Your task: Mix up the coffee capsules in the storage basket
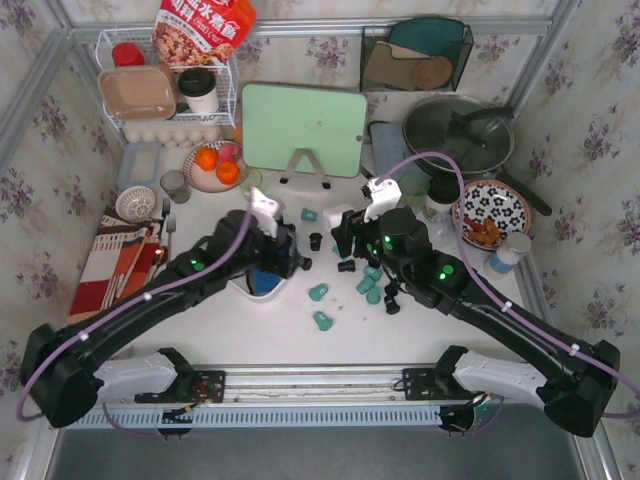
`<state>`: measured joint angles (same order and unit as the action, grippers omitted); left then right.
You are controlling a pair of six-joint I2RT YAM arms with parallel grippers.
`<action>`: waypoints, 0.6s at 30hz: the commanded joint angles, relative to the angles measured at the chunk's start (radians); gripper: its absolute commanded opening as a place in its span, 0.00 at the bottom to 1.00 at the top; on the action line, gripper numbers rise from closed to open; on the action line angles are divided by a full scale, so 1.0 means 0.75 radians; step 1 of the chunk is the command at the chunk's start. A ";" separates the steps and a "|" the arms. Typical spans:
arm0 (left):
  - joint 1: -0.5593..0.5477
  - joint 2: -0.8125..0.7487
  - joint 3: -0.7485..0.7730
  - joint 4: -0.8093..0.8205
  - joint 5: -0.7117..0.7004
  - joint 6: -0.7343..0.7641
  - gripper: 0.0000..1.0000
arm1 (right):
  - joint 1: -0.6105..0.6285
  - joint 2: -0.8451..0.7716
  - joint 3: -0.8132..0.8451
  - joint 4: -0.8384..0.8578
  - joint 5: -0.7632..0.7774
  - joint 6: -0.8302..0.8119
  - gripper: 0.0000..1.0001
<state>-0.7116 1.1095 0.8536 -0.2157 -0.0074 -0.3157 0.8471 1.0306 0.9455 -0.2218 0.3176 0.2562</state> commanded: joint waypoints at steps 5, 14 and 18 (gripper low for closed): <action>-0.243 0.264 -0.001 0.335 0.148 0.830 0.90 | -0.030 -0.032 -0.024 0.003 -0.250 0.049 0.33; -0.235 0.224 -0.218 0.612 0.239 1.247 0.68 | -0.031 -0.102 -0.060 -0.056 -0.320 0.070 0.34; -0.175 0.226 -0.229 0.642 0.374 1.245 0.56 | -0.030 -0.127 -0.076 -0.083 -0.360 0.076 0.36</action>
<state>-0.8764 1.2816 0.6872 0.1810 0.1589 0.5476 0.8238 0.9504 0.8951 -0.2749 0.0937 0.3050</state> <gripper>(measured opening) 0.599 0.636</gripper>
